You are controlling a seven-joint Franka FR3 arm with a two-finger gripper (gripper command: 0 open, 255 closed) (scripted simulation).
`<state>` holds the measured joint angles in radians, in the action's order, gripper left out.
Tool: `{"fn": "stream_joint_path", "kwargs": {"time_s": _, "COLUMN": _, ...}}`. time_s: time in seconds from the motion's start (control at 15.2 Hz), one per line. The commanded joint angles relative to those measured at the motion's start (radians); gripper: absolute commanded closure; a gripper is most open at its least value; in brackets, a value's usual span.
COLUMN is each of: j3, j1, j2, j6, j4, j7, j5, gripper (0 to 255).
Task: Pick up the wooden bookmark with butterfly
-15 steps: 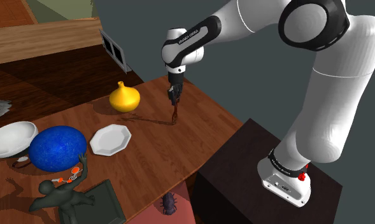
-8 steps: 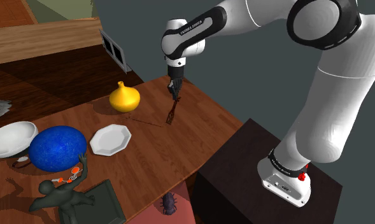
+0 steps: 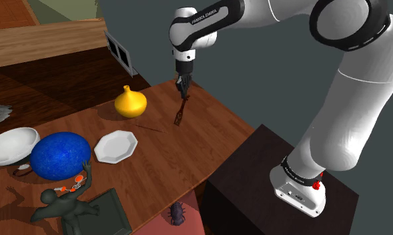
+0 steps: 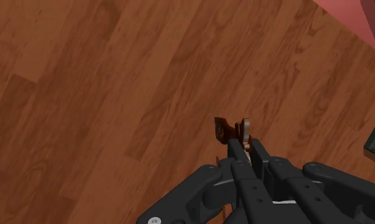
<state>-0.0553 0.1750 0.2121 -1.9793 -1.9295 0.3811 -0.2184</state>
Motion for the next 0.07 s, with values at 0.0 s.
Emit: {"fn": "stream_joint_path", "kwargs": {"time_s": 0.0, "j3": 0.000, "j1": 0.000, "j2": -0.003, "j6": 0.010, "j4": 0.006, "j7": -0.002, "j5": 0.001, "gripper": 255}}
